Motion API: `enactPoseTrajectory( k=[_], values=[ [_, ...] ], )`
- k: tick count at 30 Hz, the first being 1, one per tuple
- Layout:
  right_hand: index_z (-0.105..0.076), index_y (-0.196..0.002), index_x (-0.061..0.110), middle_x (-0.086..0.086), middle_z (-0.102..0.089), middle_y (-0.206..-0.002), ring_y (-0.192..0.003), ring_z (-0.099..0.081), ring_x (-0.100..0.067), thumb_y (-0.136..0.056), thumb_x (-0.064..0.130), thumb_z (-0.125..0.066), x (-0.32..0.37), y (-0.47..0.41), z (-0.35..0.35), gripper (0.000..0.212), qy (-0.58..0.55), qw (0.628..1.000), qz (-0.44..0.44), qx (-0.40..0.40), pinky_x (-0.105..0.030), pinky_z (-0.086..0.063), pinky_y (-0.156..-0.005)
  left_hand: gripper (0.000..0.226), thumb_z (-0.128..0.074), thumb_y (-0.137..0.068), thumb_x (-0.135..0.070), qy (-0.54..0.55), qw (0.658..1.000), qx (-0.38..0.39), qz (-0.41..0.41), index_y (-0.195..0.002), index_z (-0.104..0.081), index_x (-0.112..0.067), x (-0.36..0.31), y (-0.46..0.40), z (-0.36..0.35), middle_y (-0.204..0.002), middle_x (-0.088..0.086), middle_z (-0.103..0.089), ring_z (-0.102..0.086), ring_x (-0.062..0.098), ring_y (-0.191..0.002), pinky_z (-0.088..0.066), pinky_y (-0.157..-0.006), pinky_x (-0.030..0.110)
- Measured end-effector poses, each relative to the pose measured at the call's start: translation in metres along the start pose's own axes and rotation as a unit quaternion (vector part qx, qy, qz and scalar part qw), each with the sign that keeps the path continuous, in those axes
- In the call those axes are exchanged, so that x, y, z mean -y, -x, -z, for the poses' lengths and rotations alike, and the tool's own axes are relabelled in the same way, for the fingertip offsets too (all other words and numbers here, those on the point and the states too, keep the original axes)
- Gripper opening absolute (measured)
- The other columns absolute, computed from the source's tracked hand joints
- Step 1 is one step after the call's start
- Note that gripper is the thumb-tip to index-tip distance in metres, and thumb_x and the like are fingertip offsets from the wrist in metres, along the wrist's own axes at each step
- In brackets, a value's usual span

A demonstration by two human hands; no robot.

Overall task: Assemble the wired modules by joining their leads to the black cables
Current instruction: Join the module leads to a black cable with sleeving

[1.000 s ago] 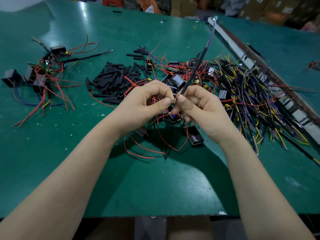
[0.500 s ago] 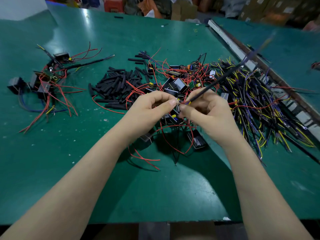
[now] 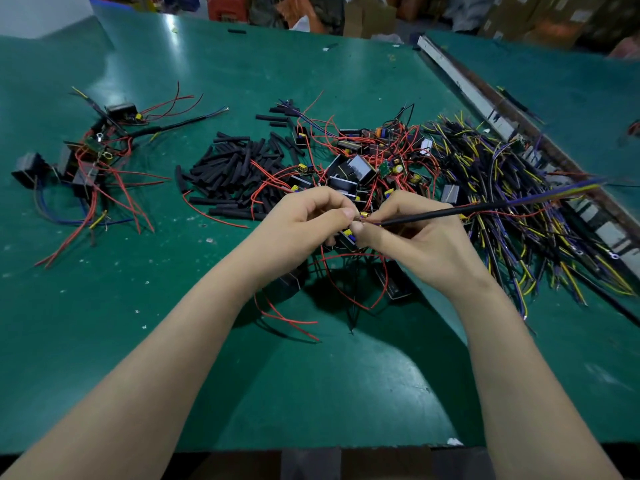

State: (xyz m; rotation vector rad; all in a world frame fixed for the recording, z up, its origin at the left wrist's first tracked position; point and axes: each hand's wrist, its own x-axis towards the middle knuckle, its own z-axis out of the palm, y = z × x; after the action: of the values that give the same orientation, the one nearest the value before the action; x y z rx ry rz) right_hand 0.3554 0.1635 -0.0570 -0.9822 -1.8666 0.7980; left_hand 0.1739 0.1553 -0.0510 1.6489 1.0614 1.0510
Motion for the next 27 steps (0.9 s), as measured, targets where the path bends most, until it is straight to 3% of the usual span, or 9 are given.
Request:
enactPoseTrajectory(
  k=[3, 6, 10, 15, 17, 23, 27],
  values=[
    [-0.065, -0.070, 0.008, -0.003, -0.066, -0.065, -0.063, -0.058, -0.017, -0.083, 0.022, -0.071, 0.001, 0.000, -0.002, 0.020, 0.021, 1.000, 0.007, 0.007, -0.028, -0.042, -0.058, 0.017, -0.055, -0.094, -0.010, -0.024, 0.999, 0.020, -0.013, -0.083, -0.063, -0.021, 0.002, 0.001, 0.003, -0.072, -0.010, -0.058, -0.049, 0.003, -0.060, -0.041, -0.063, 0.014],
    [-0.061, -0.065, 0.014, -0.003, -0.065, -0.061, -0.057, -0.054, -0.009, -0.083, 0.020, -0.068, 0.002, 0.001, -0.005, 0.020, -0.028, 0.998, -0.047, 0.018, -0.023, -0.042, -0.056, 0.014, -0.058, -0.093, -0.013, -0.093, 0.994, 0.022, -0.044, -0.085, -0.063, -0.024, 0.005, 0.001, 0.005, -0.073, -0.014, -0.058, -0.050, -0.002, -0.064, -0.040, -0.066, 0.014],
    [-0.063, -0.064, 0.017, -0.009, -0.065, -0.058, -0.046, -0.054, -0.017, -0.079, 0.020, -0.065, 0.006, -0.002, -0.008, 0.015, -0.099, 0.988, -0.115, 0.019, -0.026, -0.045, -0.049, 0.009, -0.059, -0.091, -0.010, -0.242, 0.951, -0.049, -0.188, -0.095, -0.067, -0.007, 0.009, 0.002, 0.000, -0.086, 0.001, -0.060, -0.051, 0.008, -0.080, -0.040, -0.076, 0.018],
    [-0.065, -0.060, 0.023, -0.007, -0.063, -0.053, -0.038, -0.053, -0.014, -0.081, 0.012, -0.057, 0.013, -0.004, -0.013, 0.025, -0.198, 0.972, -0.126, -0.006, -0.013, -0.036, -0.040, 0.011, -0.062, -0.088, -0.008, -0.241, 0.936, -0.088, -0.241, -0.097, -0.068, -0.004, 0.008, 0.002, 0.001, -0.083, -0.001, -0.057, -0.049, 0.008, -0.076, -0.040, -0.072, 0.018],
    [-0.065, -0.061, 0.024, -0.006, -0.063, -0.053, -0.037, -0.052, -0.015, -0.083, 0.017, -0.055, 0.014, -0.005, -0.014, 0.026, -0.206, 0.970, -0.132, -0.009, -0.014, -0.033, -0.039, 0.013, -0.066, -0.085, -0.005, -0.234, 0.934, -0.098, -0.250, -0.098, -0.068, -0.004, 0.007, 0.002, 0.002, -0.081, -0.001, -0.057, -0.051, 0.010, -0.074, -0.042, -0.072, 0.019],
    [-0.062, -0.054, 0.022, -0.006, -0.055, -0.043, -0.033, -0.043, -0.017, -0.079, 0.025, -0.053, 0.014, -0.006, -0.015, 0.027, -0.205, 0.963, -0.178, -0.009, -0.018, -0.030, -0.037, 0.012, -0.065, -0.088, -0.010, -0.284, 0.907, -0.105, -0.293, -0.097, -0.071, -0.004, 0.007, 0.003, 0.003, -0.084, 0.007, -0.062, -0.059, 0.025, -0.075, -0.048, -0.065, 0.045],
    [-0.058, -0.046, 0.020, -0.003, -0.045, -0.037, -0.032, -0.034, -0.015, -0.082, 0.025, -0.053, 0.016, -0.008, -0.018, 0.037, -0.228, 0.947, -0.225, -0.017, -0.017, -0.028, -0.035, 0.008, -0.062, -0.087, -0.004, -0.371, 0.859, -0.116, -0.334, -0.090, -0.070, -0.004, 0.012, 0.002, 0.001, -0.087, 0.009, -0.063, -0.060, 0.030, -0.072, -0.045, -0.060, 0.044]
  ],
)
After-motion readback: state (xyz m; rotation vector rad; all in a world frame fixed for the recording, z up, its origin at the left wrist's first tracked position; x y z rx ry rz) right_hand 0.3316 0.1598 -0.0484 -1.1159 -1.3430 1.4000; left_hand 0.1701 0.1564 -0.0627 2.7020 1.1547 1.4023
